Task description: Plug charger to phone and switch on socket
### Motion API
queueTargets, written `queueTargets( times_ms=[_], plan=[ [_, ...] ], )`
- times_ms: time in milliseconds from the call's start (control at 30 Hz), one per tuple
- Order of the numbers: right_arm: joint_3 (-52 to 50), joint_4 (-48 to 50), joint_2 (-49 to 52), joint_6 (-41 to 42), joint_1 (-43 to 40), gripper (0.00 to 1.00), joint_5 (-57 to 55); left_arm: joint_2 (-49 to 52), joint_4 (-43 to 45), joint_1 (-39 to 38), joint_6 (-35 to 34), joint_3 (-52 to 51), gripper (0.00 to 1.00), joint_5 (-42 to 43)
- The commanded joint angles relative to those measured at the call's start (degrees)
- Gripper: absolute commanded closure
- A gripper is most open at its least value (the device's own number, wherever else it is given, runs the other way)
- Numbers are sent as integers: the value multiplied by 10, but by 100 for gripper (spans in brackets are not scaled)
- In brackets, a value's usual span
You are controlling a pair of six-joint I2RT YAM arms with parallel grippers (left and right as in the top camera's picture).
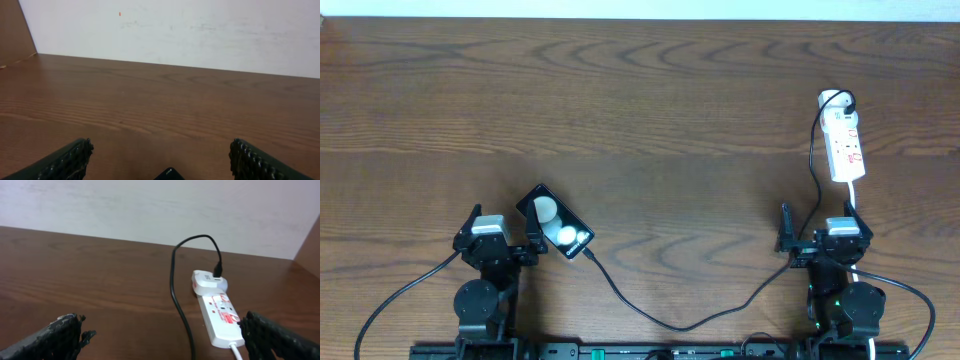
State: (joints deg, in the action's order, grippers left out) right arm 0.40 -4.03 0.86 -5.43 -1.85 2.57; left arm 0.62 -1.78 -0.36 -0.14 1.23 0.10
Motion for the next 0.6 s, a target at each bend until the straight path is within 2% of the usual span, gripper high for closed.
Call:
queueTargets(
  times_ms=[0, 567],
  plan=[
    [-1, -5, -6, 23, 8, 1, -27, -4, -25, 3, 3, -10, 11, -6],
    [-1, -3, -6, 41, 8, 1, -26, -4, -25, 3, 3, -10, 11, -6]
  ],
)
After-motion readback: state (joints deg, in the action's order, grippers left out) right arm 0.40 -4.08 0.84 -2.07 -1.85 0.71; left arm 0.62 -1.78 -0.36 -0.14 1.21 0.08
